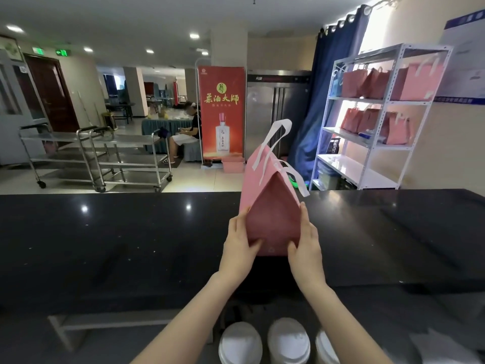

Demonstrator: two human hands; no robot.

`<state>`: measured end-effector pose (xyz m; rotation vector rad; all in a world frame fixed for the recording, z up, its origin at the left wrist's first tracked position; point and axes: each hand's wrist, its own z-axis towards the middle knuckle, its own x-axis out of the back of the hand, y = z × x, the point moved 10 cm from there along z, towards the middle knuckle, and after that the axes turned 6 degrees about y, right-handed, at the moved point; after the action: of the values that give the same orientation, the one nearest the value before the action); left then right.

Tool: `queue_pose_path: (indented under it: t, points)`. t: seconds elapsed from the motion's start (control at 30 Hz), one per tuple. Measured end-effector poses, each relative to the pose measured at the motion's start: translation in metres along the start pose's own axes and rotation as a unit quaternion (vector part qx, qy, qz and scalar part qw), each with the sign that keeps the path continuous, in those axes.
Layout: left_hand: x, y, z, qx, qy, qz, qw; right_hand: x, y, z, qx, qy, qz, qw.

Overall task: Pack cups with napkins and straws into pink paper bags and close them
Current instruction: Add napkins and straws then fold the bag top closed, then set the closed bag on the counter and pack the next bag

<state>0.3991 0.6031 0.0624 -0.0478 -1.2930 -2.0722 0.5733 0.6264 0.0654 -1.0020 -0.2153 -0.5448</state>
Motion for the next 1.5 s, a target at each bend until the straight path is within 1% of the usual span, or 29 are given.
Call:
queue_pose_path:
  t: [0.1, 0.17, 0.23, 0.27, 0.3, 0.4, 0.6, 0.7, 0.8, 0.9, 0.97, 1.03, 1.1, 1.2, 1.33, 1.43, 1.5]
  points:
    - [0.000, -0.007, 0.002, 0.003, -0.008, -0.003, 1.000, 0.004, -0.003, -0.002, 0.005, 0.014, 0.006, 1.000]
    - [0.009, -0.015, -0.003, 0.010, -0.016, -0.016, 1.000, 0.017, -0.012, -0.012, 0.025, 0.074, -0.002, 0.997]
    - [0.029, -0.024, -0.015, 0.008, -0.001, -0.022, 1.000, 0.029, -0.034, -0.030, 0.079, 0.141, -0.012, 0.987]
    - [0.043, -0.030, -0.023, 0.006, 0.015, -0.020, 1.000, 0.028, -0.046, -0.042, 0.106, 0.151, -0.006, 0.983]
    - [0.059, -0.037, -0.033, 0.005, 0.032, -0.018, 0.999, 0.021, -0.058, -0.053, 0.126, 0.144, 0.003, 0.981]
    - [0.117, -0.053, -0.063, 0.007, 0.083, -0.008, 0.997, -0.016, -0.099, -0.087, 0.173, 0.079, 0.038, 0.981]
    - [0.259, -0.093, -0.126, 0.053, 0.155, 0.032, 0.986, -0.129, -0.184, -0.159, 0.203, -0.116, 0.084, 0.969]
    - [0.338, -0.115, -0.164, 0.090, 0.194, 0.072, 0.974, -0.186, -0.230, -0.207, 0.212, -0.195, 0.101, 0.952]
    - [0.439, -0.133, -0.210, 0.119, 0.245, 0.115, 0.955, -0.250, -0.291, -0.271, 0.221, -0.277, 0.118, 0.928]
    - [0.536, -0.139, -0.251, 0.129, 0.308, 0.172, 0.927, -0.306, -0.354, -0.335, 0.250, -0.352, 0.121, 0.894]
    - [0.594, -0.136, -0.274, 0.118, 0.351, 0.205, 0.906, -0.335, -0.393, -0.370, 0.260, -0.388, 0.137, 0.874]
    - [0.646, -0.131, -0.293, 0.090, 0.385, 0.252, 0.883, -0.359, -0.430, -0.401, 0.271, -0.409, 0.150, 0.858]
    - [0.690, -0.131, -0.305, 0.078, 0.399, 0.305, 0.861, -0.382, -0.462, -0.424, 0.282, -0.422, 0.144, 0.849]
    - [0.739, -0.154, -0.311, 0.115, 0.386, 0.354, 0.844, -0.411, -0.504, -0.449, 0.327, -0.411, 0.109, 0.844]
    - [0.767, -0.199, -0.309, 0.173, 0.331, 0.370, 0.851, -0.446, -0.537, -0.466, 0.387, -0.393, 0.035, 0.833]
    - [0.768, -0.228, -0.306, 0.201, 0.278, 0.376, 0.861, -0.467, -0.543, -0.473, 0.426, -0.392, -0.016, 0.815]
    - [0.769, -0.242, -0.305, 0.227, 0.264, 0.363, 0.864, -0.472, -0.544, -0.473, 0.445, -0.384, -0.032, 0.809]
